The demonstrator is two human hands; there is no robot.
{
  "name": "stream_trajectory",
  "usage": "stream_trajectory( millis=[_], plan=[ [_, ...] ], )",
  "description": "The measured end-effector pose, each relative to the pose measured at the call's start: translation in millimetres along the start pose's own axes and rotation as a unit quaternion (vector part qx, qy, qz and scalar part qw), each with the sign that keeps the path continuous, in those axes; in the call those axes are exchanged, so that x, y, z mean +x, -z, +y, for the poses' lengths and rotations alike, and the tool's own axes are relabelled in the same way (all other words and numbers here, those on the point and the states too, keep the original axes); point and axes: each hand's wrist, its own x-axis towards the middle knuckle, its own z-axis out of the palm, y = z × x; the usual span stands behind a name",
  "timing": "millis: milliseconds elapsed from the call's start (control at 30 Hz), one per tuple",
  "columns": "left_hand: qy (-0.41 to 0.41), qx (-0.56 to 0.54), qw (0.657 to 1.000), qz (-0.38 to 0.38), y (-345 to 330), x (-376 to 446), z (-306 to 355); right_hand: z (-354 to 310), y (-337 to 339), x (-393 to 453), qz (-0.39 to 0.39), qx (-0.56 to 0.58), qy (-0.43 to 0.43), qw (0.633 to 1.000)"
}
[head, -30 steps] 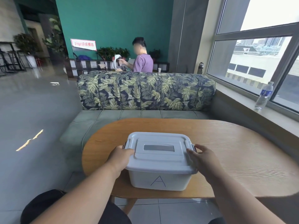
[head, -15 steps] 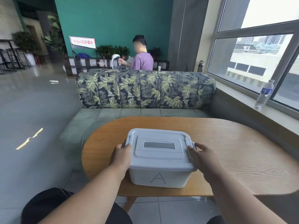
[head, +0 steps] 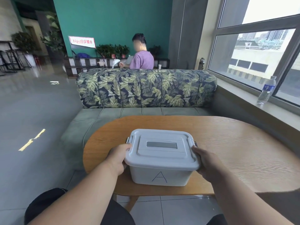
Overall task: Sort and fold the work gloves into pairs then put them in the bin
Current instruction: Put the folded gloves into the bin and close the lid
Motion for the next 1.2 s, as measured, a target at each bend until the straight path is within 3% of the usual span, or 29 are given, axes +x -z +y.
stream_trajectory(
  millis=[300, 400, 500, 633, 833, 1000, 1200],
  plan=[
    [-0.033, 0.083, 0.996, 0.017, -6.3, -2.7, 3.9, -4.7, -4.8, -1.1, 0.072, -0.194, 0.103, 0.973],
    [-0.069, 0.163, 0.982, 0.065, -11.7, -2.5, 1.0, -6.8, -6.3, -1.9, 0.093, -0.293, 0.132, 0.942],
    [-0.1, 0.278, 0.946, 0.131, -17.8, -11.3, 0.0, -9.8, -7.6, -2.4, 0.115, -0.378, 0.159, 0.905],
    [-0.118, 0.346, 0.919, 0.147, -18.4, -14.8, 2.9, -14.0, -9.3, -5.8, 0.118, -0.46, 0.184, 0.86],
    [-0.14, 0.4, 0.896, 0.134, -20.2, -22.8, -0.6, -11.3, -10.4, -8.9, 0.13, -0.526, 0.204, 0.816],
    [-0.143, 0.453, 0.873, 0.109, -24.6, -24.1, 3.8, -7.6, -10.3, -2.5, 0.107, -0.545, 0.21, 0.805],
    [-0.151, 0.454, 0.874, 0.085, -30.7, -13.5, 15.0, -11.0, -18.7, 16.6, 0.117, -0.548, 0.208, 0.802]
  ],
)
